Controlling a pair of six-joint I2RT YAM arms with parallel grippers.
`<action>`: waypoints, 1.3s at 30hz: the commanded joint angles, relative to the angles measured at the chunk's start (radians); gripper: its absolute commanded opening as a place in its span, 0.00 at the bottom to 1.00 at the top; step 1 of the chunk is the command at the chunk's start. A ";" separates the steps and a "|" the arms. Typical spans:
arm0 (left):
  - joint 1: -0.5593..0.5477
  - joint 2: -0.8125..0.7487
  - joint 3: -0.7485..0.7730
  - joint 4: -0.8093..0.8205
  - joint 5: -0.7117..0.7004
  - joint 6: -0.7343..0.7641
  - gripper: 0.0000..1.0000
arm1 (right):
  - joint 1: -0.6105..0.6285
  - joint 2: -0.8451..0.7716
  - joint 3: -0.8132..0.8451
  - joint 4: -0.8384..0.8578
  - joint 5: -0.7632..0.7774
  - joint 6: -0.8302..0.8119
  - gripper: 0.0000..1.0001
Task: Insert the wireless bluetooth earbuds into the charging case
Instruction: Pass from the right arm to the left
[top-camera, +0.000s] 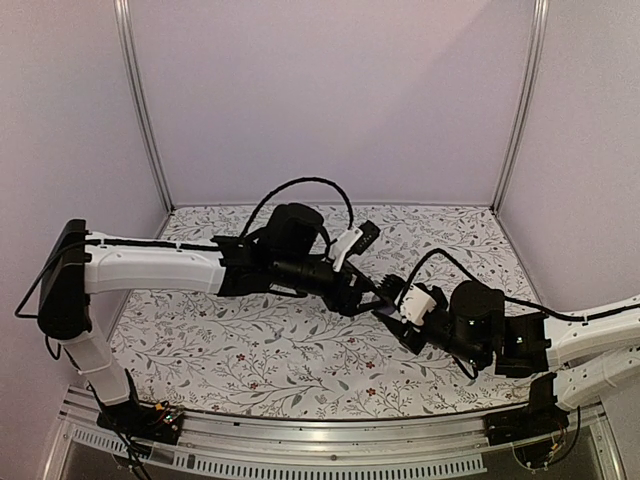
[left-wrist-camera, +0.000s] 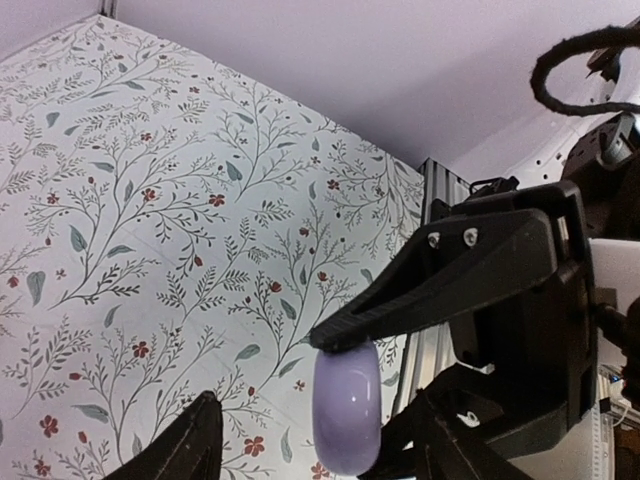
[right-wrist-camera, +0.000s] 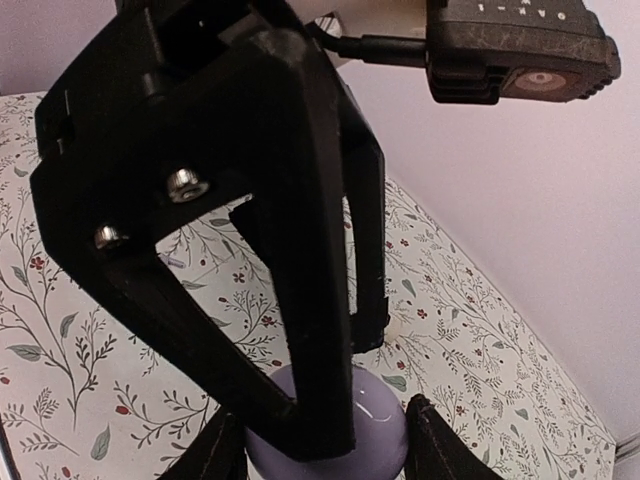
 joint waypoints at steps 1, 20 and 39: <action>-0.016 0.019 0.028 -0.049 -0.015 0.020 0.62 | 0.007 0.011 0.026 0.035 0.035 0.002 0.46; -0.014 0.040 0.034 -0.038 0.061 0.021 0.24 | 0.007 0.013 0.012 0.049 0.054 0.015 0.58; 0.083 -0.126 -0.152 0.071 0.112 0.180 0.11 | -0.057 -0.338 -0.130 0.026 -0.306 0.237 0.99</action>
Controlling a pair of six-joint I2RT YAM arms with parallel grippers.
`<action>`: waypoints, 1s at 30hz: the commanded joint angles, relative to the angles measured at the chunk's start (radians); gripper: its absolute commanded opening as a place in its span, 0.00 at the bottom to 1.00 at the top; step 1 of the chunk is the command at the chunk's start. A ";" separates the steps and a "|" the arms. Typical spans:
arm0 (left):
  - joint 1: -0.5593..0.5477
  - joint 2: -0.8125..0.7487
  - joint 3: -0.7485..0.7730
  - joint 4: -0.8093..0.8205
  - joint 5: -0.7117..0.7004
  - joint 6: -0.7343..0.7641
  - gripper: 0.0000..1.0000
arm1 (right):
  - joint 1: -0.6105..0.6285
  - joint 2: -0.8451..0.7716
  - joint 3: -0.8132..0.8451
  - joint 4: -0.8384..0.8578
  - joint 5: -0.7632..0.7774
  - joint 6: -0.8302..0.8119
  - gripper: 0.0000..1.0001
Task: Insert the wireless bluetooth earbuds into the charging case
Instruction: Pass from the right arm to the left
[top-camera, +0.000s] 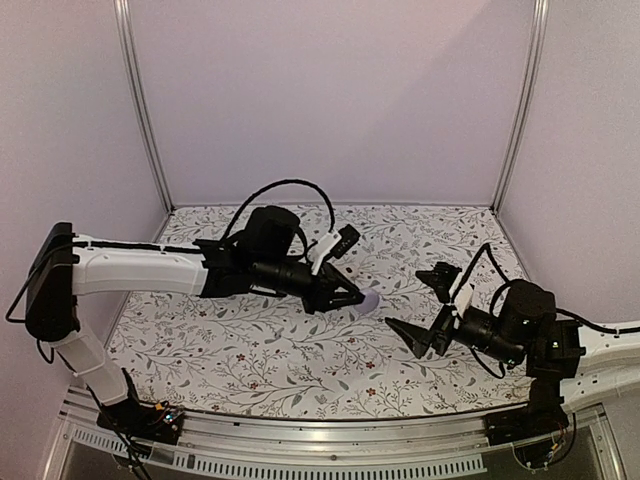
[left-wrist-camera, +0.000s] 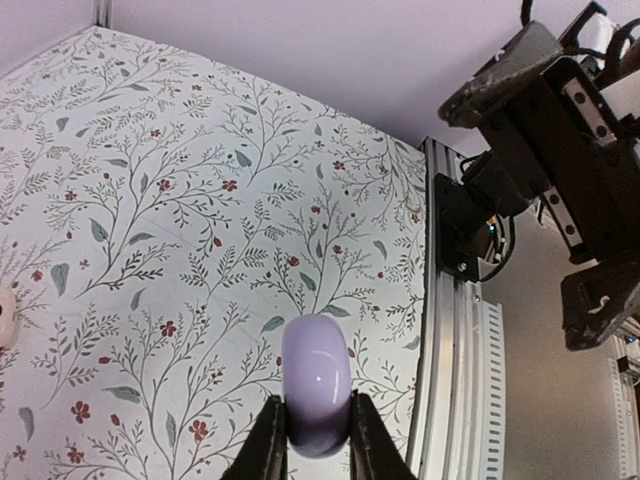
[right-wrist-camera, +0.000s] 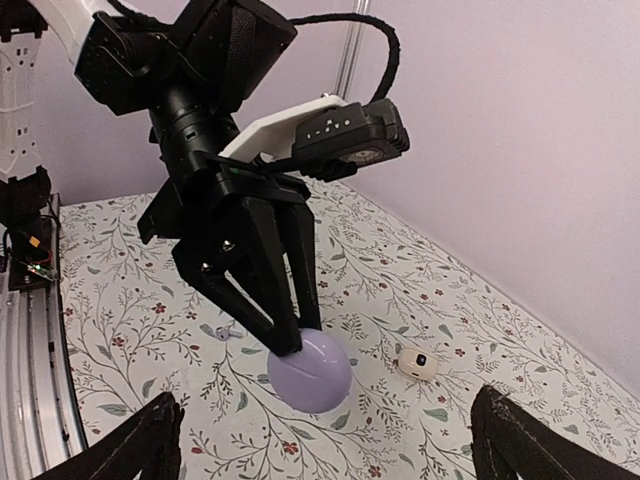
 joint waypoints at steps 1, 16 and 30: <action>0.017 -0.069 -0.039 0.046 0.046 0.080 0.11 | -0.047 -0.078 -0.028 0.000 -0.195 0.136 0.99; 0.019 -0.207 -0.174 0.168 0.217 0.188 0.08 | -0.286 0.084 0.080 -0.058 -0.741 0.285 0.91; 0.001 -0.206 -0.190 0.236 0.266 0.172 0.07 | -0.289 0.254 0.191 -0.067 -0.942 0.221 0.70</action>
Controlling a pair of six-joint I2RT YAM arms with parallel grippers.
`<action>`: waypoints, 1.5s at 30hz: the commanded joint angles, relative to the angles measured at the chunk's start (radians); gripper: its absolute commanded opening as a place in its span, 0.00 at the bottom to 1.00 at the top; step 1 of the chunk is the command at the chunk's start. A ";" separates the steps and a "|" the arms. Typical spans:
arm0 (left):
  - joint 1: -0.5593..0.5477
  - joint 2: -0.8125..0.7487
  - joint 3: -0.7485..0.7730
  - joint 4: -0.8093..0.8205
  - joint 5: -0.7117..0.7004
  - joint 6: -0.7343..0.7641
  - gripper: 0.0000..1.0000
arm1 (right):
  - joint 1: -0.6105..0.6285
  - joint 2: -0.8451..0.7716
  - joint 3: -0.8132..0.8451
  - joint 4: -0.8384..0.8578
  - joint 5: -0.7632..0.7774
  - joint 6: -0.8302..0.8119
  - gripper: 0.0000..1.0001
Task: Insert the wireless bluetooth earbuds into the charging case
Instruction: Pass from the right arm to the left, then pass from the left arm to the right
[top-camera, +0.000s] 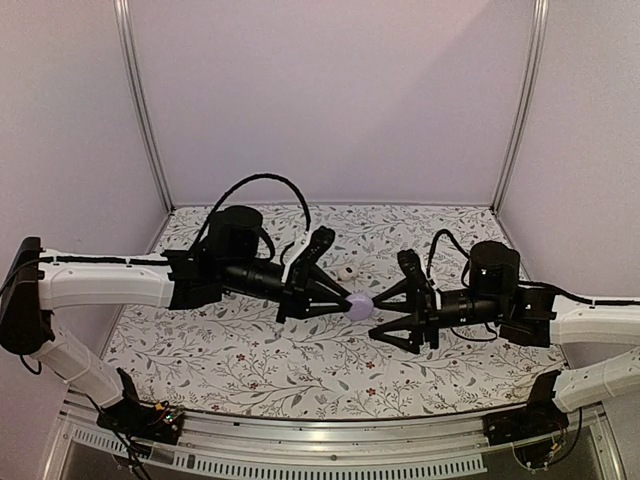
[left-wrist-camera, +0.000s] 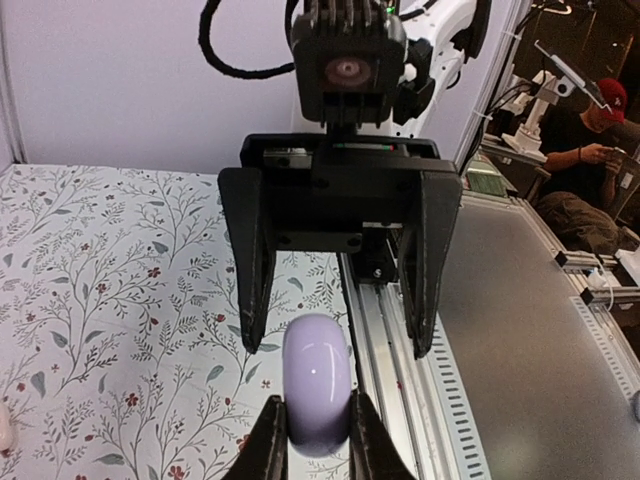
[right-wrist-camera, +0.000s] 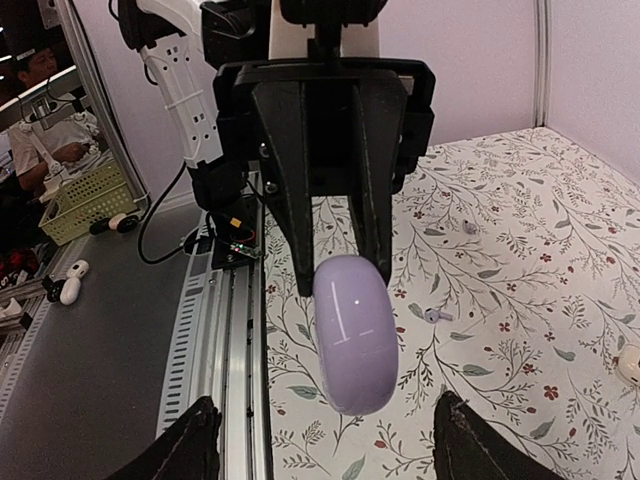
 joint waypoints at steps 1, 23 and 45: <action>-0.011 -0.008 -0.012 0.060 0.041 0.005 0.07 | -0.004 0.030 0.041 0.004 -0.061 -0.017 0.70; -0.032 0.027 0.016 0.051 0.037 0.008 0.05 | -0.004 0.083 0.084 0.021 -0.070 -0.015 0.40; -0.035 0.033 0.033 -0.014 -0.031 0.030 0.34 | -0.003 0.090 0.089 -0.012 -0.046 -0.056 0.09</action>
